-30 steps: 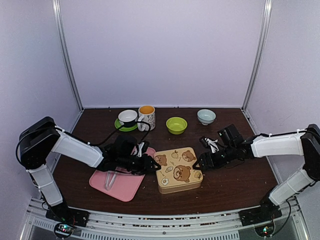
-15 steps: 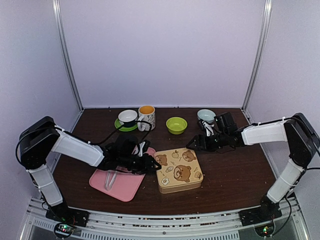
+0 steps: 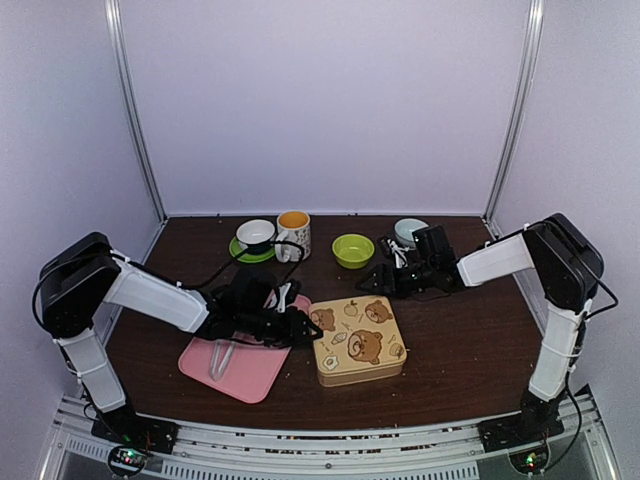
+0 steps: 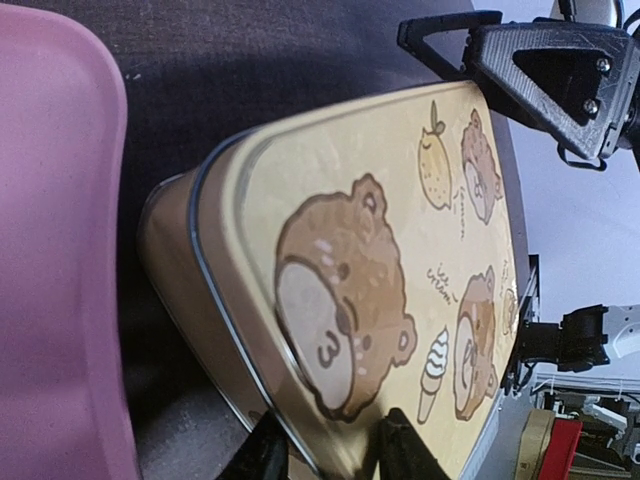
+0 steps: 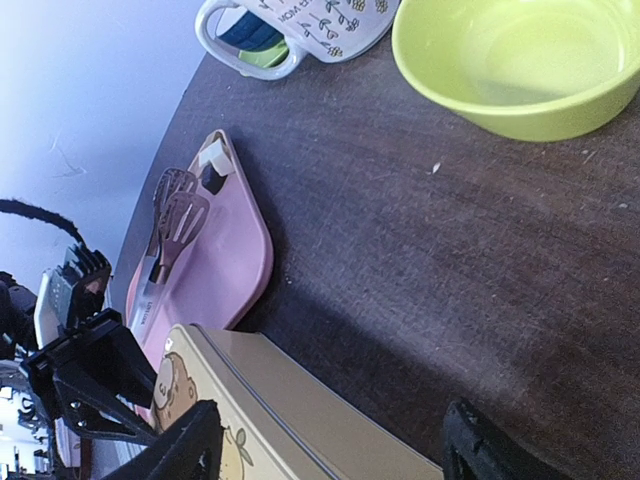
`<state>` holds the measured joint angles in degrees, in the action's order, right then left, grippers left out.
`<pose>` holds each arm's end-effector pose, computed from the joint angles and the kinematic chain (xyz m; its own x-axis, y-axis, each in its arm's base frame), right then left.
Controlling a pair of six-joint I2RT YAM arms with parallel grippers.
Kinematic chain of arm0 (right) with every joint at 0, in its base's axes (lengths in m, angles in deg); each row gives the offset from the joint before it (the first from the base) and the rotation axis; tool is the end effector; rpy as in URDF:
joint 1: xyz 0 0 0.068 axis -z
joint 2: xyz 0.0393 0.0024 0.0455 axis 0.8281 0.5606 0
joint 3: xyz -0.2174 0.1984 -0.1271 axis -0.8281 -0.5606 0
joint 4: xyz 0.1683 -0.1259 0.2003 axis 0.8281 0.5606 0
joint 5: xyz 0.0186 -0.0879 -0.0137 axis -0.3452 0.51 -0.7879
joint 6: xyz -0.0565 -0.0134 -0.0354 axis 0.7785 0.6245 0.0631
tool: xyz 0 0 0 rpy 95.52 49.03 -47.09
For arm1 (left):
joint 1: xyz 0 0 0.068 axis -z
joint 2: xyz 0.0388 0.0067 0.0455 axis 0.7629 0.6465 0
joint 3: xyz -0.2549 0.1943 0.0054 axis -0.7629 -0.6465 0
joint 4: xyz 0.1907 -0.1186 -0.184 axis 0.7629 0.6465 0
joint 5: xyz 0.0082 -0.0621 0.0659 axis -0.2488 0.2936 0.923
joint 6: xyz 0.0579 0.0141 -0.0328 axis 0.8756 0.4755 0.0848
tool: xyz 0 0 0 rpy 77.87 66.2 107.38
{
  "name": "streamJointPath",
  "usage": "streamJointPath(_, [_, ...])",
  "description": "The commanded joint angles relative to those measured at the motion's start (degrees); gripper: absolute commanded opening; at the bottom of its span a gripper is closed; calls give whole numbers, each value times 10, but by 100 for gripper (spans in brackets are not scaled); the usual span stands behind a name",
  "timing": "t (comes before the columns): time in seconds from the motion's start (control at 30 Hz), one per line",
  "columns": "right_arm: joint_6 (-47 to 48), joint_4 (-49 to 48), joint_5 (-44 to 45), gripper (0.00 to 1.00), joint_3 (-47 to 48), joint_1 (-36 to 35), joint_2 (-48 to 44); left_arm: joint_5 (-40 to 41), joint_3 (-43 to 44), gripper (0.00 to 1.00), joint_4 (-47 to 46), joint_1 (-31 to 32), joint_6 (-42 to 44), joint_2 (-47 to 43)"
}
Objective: Pack the chocolate
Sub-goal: Press the box lid onto the packing box.
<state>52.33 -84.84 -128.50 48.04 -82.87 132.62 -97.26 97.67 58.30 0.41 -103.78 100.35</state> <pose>0.3639 0.2280 0.1621 -0.8518 -0.0771 -0.5182 -0.4895 0.4693 0.7349 0.2323 -0.3073 0.1489 -0.9689 -0.0875 -0.2314 0.1306 0.6135 -0.7788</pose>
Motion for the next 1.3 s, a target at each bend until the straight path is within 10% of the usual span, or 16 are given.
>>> streamJointPath(0.0, [-20, -36, -50, 70, -9, 3, 6, 21, 5, 33, 38, -15, 23, 30])
streamJointPath(0.53, [-94, -157, -64, 50, -196, 5, -87, 13, 55, 33, 90, -37, 68, 46])
streamJointPath(1.27, [-187, -358, -21, 22, -297, 10, 19, 14, 67, 32, 91, -37, 71, 67])
